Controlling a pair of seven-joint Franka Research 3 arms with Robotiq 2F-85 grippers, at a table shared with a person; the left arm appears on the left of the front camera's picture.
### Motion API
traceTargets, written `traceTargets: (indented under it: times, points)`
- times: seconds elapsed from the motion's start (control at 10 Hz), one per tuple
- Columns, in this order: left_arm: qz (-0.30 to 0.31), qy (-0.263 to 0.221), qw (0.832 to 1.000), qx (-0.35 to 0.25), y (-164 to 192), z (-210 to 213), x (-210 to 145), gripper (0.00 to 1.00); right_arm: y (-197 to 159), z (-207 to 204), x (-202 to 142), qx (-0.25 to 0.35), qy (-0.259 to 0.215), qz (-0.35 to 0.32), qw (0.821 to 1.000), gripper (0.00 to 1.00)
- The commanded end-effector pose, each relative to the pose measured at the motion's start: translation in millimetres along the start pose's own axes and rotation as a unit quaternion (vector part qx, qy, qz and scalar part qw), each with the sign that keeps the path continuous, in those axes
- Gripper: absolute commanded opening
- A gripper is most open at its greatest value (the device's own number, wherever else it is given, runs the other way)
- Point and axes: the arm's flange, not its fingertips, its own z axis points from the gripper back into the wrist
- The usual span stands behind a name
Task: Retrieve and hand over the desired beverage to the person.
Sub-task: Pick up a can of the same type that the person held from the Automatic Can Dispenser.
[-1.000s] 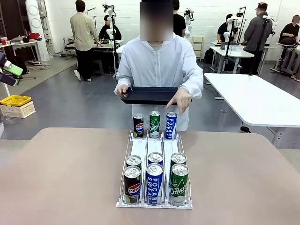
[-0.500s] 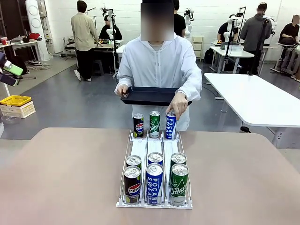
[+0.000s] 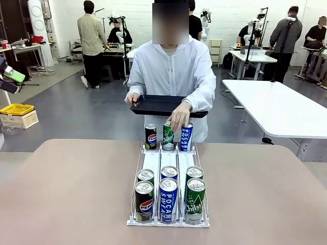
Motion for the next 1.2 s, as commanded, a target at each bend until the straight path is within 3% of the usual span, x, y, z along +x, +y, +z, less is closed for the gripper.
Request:
traceTargets:
  times: [0.0,1.1]
  points:
    - [-0.011,-0.006,1.000,-0.007,1.7,1.2,1.0,1.00,-1.1,-0.5,5.0,0.014,-0.010,0.005,1.000,1.00]
    - [-0.011,-0.006,1.000,-0.007,1.7,1.2,1.0,1.00,-1.1,-0.5,5.0,0.014,-0.010,0.005,1.000,1.00]
